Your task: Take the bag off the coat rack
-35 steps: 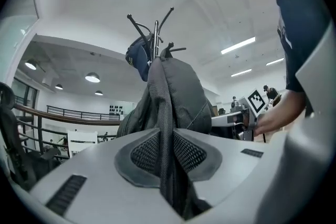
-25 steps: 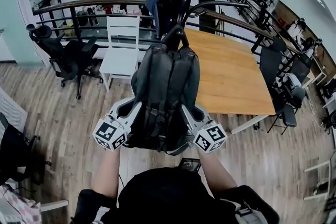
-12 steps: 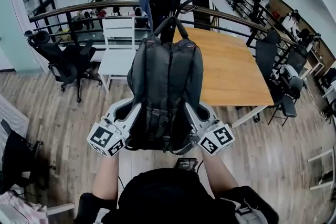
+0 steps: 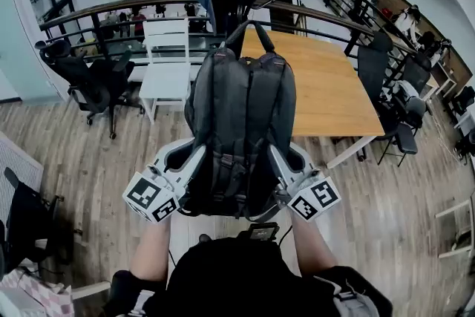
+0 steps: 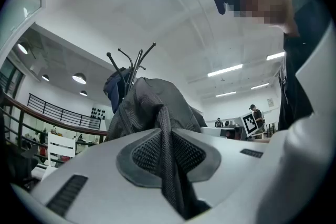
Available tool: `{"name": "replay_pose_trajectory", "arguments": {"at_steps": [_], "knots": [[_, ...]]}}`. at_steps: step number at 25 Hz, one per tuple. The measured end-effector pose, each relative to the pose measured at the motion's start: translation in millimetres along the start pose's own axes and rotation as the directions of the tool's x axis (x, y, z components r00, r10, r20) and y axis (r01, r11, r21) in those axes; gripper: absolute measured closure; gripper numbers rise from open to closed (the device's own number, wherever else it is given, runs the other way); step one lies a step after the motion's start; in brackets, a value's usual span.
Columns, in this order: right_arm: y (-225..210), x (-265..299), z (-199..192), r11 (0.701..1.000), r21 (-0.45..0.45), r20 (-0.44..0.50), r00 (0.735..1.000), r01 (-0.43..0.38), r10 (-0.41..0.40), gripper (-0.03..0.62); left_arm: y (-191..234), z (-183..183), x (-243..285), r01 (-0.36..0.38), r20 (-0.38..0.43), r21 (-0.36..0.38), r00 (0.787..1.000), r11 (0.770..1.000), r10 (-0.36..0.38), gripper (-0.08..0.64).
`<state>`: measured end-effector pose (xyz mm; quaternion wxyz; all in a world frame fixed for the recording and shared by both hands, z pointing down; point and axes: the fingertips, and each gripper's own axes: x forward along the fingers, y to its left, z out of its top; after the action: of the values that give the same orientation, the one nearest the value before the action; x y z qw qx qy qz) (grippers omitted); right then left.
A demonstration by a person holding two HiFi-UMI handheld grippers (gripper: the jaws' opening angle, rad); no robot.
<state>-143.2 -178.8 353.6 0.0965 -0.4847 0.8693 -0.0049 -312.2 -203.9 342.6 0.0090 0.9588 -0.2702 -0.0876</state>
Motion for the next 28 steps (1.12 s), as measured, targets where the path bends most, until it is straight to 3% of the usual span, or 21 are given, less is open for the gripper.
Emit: {"name": "replay_pose_trajectory", "arguments": {"at_steps": [5, 12, 20, 28], "knots": [[19, -36, -4, 0.998, 0.039, 0.011, 0.999, -0.046, 0.046, 0.505, -37, -3, -24, -0.021, 0.010, -0.025, 1.000, 0.999, 0.021, 0.491], [33, -72, -15, 0.989, 0.075, -0.009, 0.992, -0.127, 0.128, 0.506, -84, -15, -48, -0.100, -0.037, -0.010, 0.994, 0.995, 0.100, 0.492], [54, -125, -41, 0.982, 0.075, -0.088, 0.980, -0.172, 0.178, 0.507, -142, -54, -82, -0.258, -0.102, -0.030, 0.962, 0.966, 0.254, 0.495], [69, -182, -58, 0.966, 0.119, -0.116, 0.963, -0.231, 0.245, 0.508, -203, -77, -108, -0.316, -0.149, -0.090, 0.942, 0.945, 0.301, 0.495]]}}
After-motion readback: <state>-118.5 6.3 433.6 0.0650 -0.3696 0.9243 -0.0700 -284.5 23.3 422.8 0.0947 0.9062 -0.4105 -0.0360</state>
